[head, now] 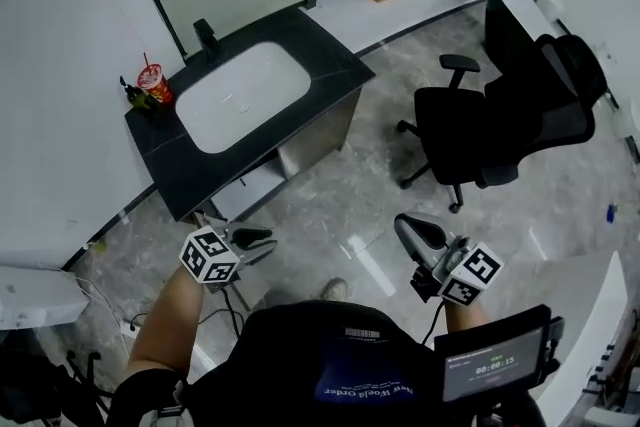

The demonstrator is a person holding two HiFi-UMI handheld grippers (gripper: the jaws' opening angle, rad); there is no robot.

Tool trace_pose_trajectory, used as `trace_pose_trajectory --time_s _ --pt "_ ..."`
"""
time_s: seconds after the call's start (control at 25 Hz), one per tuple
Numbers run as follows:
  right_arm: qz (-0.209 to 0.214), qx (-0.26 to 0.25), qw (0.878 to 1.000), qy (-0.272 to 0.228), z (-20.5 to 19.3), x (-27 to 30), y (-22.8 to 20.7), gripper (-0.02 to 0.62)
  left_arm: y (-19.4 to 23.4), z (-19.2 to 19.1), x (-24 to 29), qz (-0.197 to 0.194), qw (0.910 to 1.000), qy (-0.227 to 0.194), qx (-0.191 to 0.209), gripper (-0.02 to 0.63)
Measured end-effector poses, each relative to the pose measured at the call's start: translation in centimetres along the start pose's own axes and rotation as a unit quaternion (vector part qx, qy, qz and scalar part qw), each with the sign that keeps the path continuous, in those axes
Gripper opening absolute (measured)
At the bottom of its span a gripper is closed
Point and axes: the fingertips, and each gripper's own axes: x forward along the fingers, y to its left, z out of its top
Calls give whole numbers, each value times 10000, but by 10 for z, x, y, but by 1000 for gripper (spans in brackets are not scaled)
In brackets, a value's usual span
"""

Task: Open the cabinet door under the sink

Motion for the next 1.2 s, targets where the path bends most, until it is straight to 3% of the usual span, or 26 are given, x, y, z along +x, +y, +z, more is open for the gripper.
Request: trace_pose_trajectory --time_s 0.16,0.32,0.44,0.72,1.0,1.2 --pt "393 -142 9991 92 23 13 -4 2 3 69 -19 280 9899 -1333 -394 59" --pt "685 -312 9969 206 43 31 -11 2 15 128 -50 627 9621 -2563 -692 27" --pt "809 -348 9958 243 59 52 -23 2 30 161 -71 930 9436 -3097 -708 11" --pt "974 -611 9930 278 99 129 -63 2 96 223 -108 1453 9126 -3752 -728 0" --pt "1123 -520 9922 144 146 233 -109 2 166 271 -113 1510 9195 -3603 -432 0" --pt "1428 -323 9892 29 169 303 -131 2 215 287 -136 1806 9092 -3726 -442 0"
